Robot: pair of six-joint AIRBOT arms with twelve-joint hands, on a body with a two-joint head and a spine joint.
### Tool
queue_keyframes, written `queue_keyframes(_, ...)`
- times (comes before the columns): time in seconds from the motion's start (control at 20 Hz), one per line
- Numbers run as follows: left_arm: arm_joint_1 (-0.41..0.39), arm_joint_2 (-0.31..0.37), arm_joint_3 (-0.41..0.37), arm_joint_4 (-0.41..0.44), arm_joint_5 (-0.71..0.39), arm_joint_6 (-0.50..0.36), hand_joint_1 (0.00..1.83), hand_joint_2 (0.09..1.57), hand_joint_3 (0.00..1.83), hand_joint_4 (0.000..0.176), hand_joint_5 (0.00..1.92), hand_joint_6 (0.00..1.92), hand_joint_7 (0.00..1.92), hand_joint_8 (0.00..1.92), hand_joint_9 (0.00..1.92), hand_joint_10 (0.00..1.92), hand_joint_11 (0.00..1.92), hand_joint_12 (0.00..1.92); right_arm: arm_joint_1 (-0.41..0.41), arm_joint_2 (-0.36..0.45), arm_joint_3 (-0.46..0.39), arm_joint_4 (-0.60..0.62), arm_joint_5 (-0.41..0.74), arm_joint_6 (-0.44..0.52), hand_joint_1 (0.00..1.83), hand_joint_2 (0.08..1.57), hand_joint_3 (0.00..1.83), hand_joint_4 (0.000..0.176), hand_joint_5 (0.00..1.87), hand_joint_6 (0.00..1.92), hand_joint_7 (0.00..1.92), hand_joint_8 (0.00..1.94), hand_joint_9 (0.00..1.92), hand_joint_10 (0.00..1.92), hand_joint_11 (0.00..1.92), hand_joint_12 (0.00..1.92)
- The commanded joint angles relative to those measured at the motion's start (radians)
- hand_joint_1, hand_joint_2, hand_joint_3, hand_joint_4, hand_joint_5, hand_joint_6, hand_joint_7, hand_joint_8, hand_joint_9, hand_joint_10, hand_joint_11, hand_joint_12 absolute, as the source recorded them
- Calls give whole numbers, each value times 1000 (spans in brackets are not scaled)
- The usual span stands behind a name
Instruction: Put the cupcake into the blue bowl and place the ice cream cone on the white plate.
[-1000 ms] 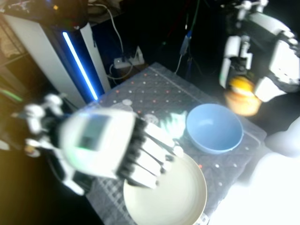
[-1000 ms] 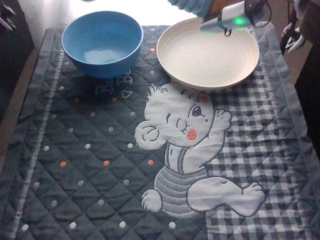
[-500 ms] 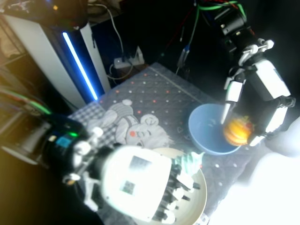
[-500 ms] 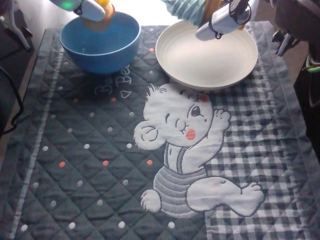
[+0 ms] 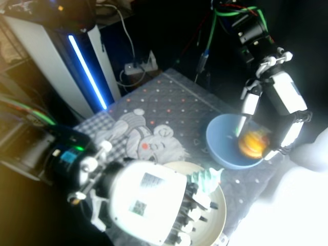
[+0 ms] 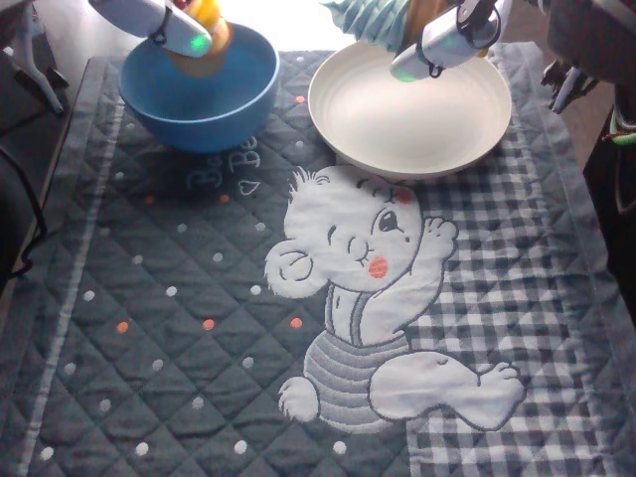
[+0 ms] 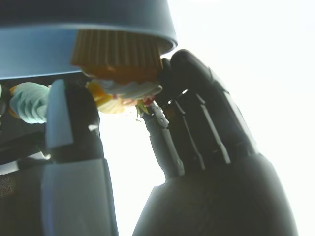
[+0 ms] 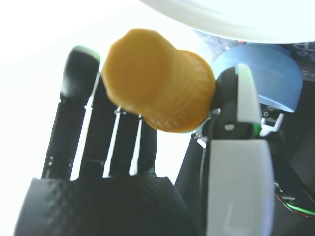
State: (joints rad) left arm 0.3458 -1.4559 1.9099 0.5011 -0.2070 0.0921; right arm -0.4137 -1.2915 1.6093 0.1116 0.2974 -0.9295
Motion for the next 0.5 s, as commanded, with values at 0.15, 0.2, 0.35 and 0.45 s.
queue_keyframes(0.15,-28,16,-29,0,-141,-14,1389,1072,1,0,932,1009,1076,736,1077,952,870,899,19,2,-2,7,118,2,1172,1081,0,0,1053,847,1223,582,1171,1068,1033,1557)
queue_keyframes(0.2,-42,22,-34,0,-149,-14,1390,1072,0,0,921,1031,1079,688,1103,936,932,854,19,2,-1,7,118,2,1171,1081,0,0,1052,849,1236,537,1169,1043,1030,1532)
queue_keyframes(0.35,-73,46,-65,8,-179,-14,1395,1052,0,0,1002,890,1127,615,1121,920,950,905,19,2,-1,8,118,2,1175,1073,0,0,1071,817,1296,442,1203,1035,1062,1502)
queue_keyframes(0.45,-88,53,-73,90,-216,-89,1393,1060,0,0,989,852,1098,711,1094,977,963,957,19,5,-1,12,118,2,1174,1075,0,0,1065,829,1290,395,1213,954,1073,1446)
